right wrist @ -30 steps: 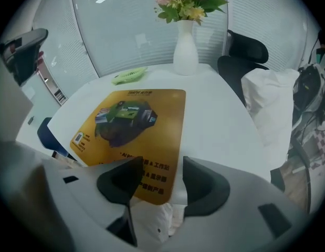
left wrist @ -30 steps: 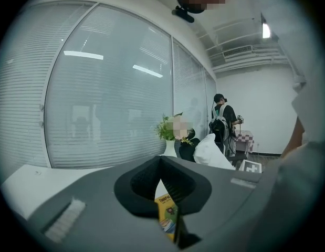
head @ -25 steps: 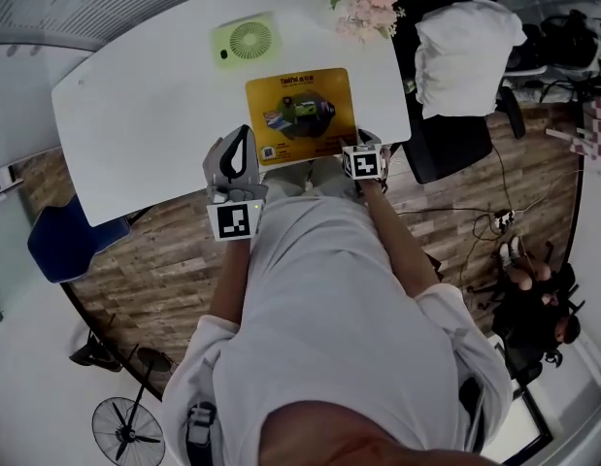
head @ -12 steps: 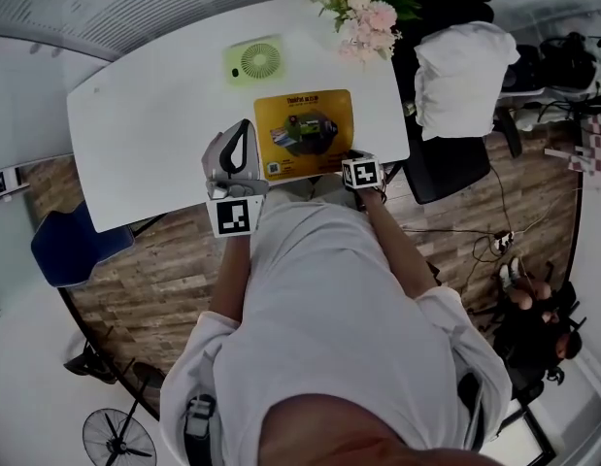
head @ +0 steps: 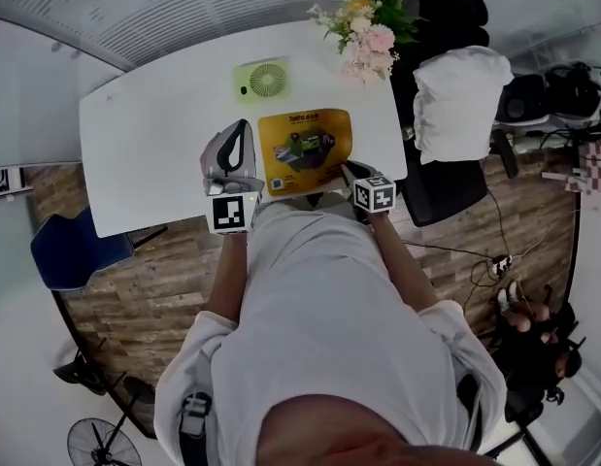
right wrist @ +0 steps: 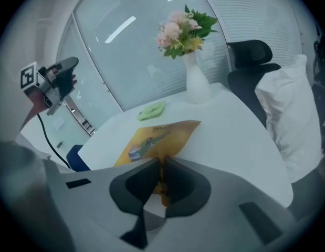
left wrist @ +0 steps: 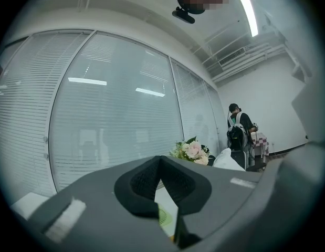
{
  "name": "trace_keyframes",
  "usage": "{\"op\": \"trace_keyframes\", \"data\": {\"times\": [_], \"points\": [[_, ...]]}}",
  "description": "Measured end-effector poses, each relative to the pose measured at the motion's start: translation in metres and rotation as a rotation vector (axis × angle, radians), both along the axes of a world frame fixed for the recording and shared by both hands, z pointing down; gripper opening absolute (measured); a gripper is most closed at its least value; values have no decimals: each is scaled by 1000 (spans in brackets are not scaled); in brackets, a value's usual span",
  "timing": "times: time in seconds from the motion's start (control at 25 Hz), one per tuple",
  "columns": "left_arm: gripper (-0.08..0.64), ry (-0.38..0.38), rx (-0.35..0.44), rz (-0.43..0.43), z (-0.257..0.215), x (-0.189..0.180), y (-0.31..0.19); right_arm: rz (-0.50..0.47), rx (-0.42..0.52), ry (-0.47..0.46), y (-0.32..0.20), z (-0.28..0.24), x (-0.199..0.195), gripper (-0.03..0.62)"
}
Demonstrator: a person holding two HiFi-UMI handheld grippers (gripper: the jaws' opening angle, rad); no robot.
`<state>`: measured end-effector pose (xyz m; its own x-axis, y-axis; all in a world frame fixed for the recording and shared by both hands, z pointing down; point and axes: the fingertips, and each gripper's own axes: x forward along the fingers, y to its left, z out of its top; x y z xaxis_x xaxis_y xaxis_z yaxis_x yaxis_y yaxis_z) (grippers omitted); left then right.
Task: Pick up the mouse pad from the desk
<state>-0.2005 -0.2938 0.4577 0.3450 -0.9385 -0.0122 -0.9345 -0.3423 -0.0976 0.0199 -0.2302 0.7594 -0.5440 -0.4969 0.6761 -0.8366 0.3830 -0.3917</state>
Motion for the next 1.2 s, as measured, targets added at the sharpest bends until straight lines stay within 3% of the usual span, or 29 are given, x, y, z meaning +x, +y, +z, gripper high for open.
{"op": "trace_keyframes", "data": {"times": [0.24, 0.56, 0.84, 1.2], "points": [[-12, -41, -15, -3, 3, -2, 4, -29, 177, -94, -22, -64, -28, 34], [-12, 19, 33, -19, -27, -2, 13, -60, 420, -165, -48, -164, -53, 34], [-12, 19, 76, -23, -58, 1, 16, -52, 635, -179, -66, -253, -43, 34], [-12, 12, 76, -7, -88, 13, 12, -11, 893, -169, -70, -377, -24, 35]]}}
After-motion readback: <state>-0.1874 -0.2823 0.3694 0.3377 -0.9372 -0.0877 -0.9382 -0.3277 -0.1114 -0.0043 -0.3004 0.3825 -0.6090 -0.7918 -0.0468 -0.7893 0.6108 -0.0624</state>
